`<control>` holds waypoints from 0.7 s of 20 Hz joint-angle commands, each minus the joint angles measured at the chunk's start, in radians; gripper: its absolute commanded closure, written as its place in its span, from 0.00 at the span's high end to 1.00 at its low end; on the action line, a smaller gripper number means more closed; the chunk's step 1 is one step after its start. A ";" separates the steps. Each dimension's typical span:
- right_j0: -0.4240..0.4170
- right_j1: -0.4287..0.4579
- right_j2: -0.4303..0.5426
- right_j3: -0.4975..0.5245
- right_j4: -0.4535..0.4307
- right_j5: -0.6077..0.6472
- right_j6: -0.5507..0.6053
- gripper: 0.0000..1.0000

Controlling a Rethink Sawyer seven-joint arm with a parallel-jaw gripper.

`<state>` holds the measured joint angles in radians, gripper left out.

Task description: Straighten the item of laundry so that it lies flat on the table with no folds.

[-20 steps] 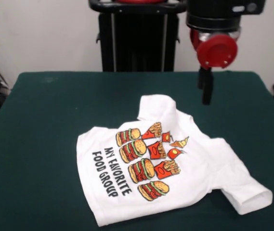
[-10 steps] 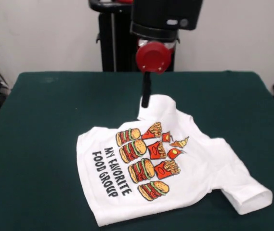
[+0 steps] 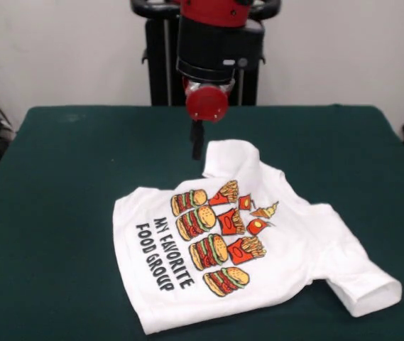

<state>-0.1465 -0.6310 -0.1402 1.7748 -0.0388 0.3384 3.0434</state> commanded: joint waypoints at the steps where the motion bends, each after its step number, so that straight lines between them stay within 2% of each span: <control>1: -0.017 -0.001 0.183 0.181 -0.057 0.034 -0.122 1.00; 5: -0.022 -0.023 0.196 0.207 -0.070 0.049 -0.107 1.00; 14: -0.035 0.084 0.206 0.168 -0.126 -0.065 -0.074 1.00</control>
<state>-0.1766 -0.6403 -0.0652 1.8768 -0.1167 0.3355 3.0434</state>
